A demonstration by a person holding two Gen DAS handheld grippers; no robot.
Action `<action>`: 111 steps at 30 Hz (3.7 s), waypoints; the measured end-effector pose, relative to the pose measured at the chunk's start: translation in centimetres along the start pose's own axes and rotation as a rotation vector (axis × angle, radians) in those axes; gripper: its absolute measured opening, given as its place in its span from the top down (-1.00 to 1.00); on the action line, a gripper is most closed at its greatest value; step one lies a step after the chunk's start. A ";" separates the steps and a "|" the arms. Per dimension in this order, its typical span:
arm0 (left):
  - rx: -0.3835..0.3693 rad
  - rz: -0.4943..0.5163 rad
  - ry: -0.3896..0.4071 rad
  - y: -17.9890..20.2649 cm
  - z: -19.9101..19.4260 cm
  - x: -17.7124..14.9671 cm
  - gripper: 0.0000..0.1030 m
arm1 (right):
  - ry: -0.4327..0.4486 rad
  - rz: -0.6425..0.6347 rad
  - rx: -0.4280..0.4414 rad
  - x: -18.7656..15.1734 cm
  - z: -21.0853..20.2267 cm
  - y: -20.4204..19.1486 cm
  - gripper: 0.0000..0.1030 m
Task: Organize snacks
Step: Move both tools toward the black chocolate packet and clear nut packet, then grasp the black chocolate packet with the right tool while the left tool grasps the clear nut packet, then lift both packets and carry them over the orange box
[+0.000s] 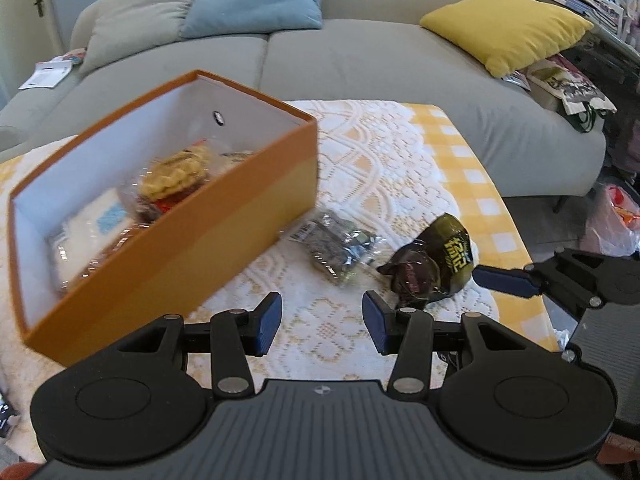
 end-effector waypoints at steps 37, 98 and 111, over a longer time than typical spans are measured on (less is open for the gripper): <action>-0.040 -0.080 -0.047 -1.9 7.3 1.6 -0.07 | -0.057 -0.009 -0.075 0.3 7.9 1.4 0.26; -0.002 -0.298 -0.075 -0.9 5.8 1.7 0.26 | 0.104 -0.076 -0.047 2.1 7.5 2.3 0.33; 0.016 -0.288 0.070 -3.0 -2.6 0.8 0.26 | 0.216 -0.043 0.081 3.0 0.9 -0.6 0.33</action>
Point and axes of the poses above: each gripper's, at about its wrist camera, not at the fingertips, and z roughly the way its jaws point, y to its right, x to its top, the point moved 3 cm from there along z, roughly the way its jaws point, and after that the axes turned 11 degrees about z, right-handed, at the moved point
